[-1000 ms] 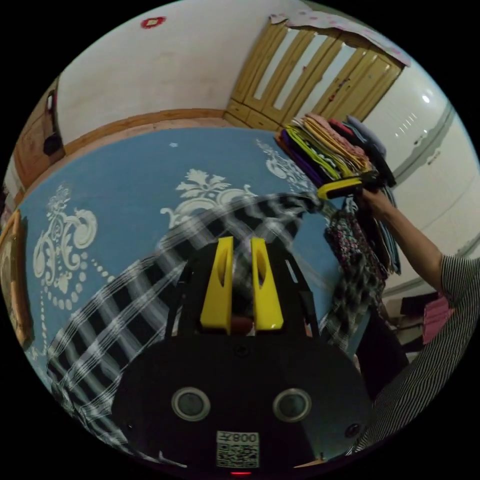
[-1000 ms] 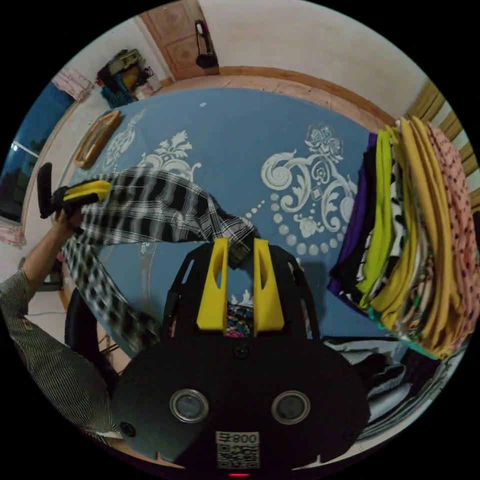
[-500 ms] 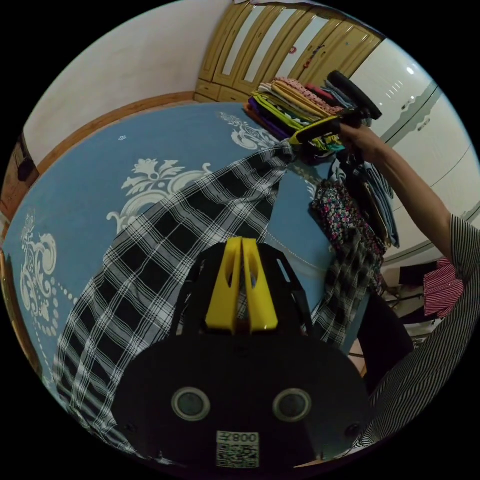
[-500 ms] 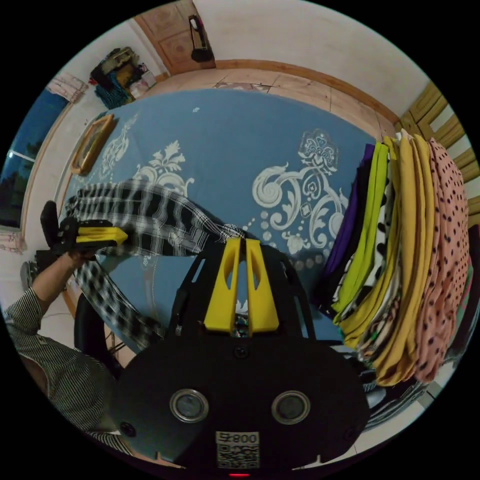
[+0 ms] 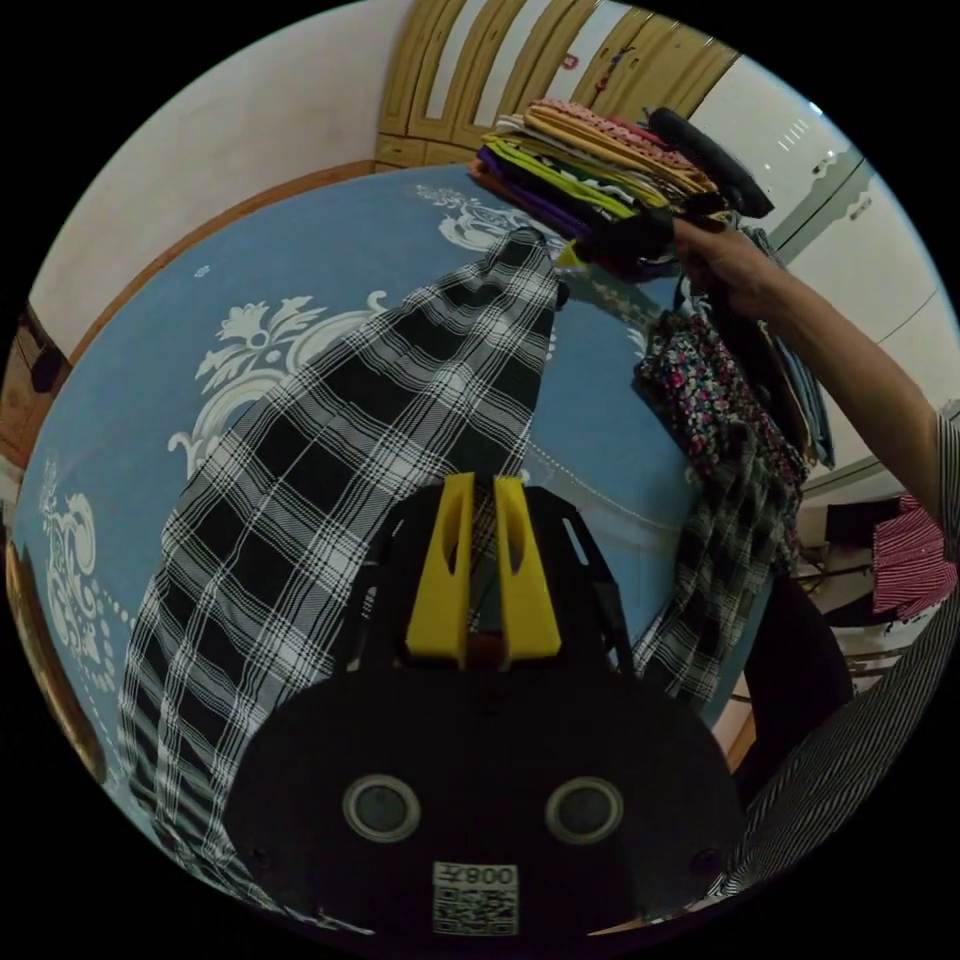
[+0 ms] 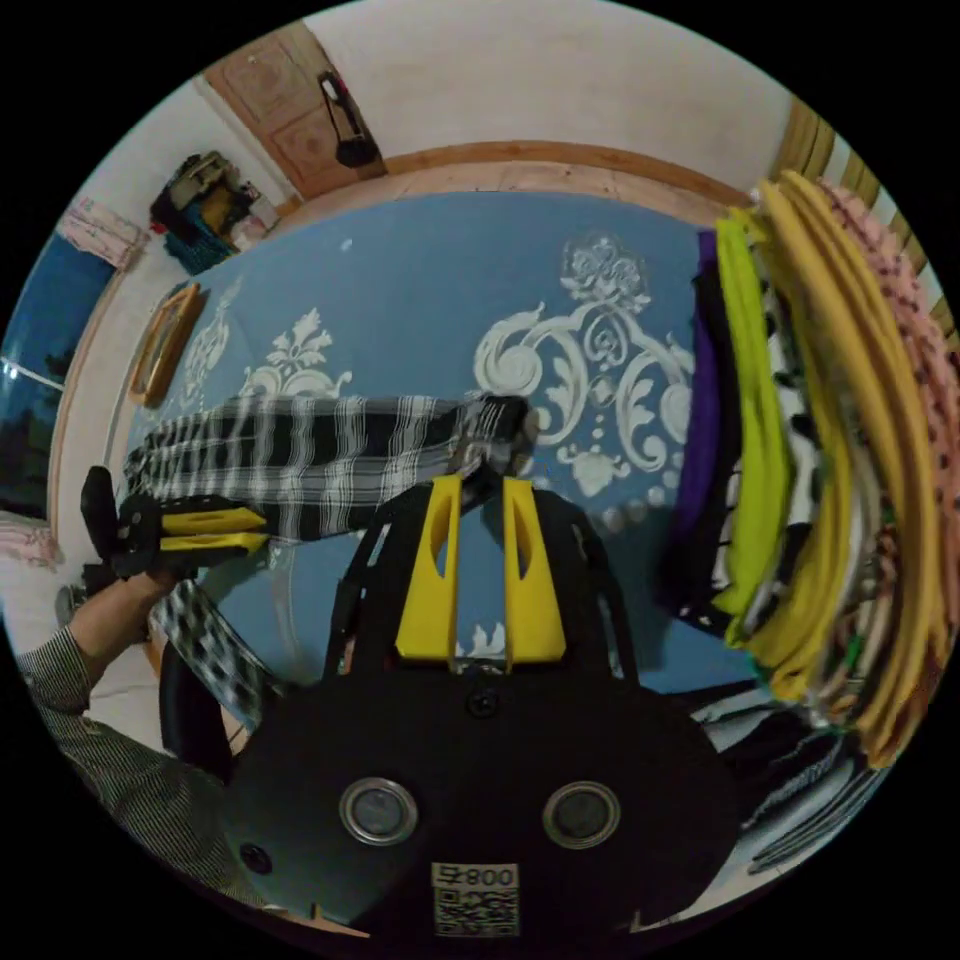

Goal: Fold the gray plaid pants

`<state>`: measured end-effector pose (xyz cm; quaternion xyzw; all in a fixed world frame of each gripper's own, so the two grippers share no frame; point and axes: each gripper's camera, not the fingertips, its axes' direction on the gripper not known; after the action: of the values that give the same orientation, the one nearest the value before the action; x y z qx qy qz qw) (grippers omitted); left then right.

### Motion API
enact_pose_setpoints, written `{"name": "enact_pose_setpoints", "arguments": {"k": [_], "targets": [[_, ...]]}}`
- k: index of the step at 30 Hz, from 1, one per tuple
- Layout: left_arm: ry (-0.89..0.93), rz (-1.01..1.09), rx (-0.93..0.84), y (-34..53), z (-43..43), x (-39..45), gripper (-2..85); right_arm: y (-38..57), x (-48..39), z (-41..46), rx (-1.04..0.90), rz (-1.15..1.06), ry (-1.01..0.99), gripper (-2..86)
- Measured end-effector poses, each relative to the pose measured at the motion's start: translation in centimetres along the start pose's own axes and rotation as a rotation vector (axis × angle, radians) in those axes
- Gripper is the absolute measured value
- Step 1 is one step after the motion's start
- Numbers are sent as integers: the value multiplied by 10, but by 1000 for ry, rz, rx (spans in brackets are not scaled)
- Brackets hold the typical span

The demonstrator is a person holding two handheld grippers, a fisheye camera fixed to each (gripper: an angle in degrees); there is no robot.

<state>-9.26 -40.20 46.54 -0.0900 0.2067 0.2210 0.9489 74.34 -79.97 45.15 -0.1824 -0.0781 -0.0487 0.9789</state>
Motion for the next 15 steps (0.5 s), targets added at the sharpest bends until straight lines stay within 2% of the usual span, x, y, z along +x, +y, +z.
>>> {"name": "enact_pose_setpoints", "arguments": {"k": [6, 15], "targets": [[-2, -12, -8, 13, -8, -7, 9, -2, -18, 25, -19, 52, -64, 57], [108, -56, 123, 57, -57, -32, 5, 11, -51, -8, -43, -32, 67, 14]]}}
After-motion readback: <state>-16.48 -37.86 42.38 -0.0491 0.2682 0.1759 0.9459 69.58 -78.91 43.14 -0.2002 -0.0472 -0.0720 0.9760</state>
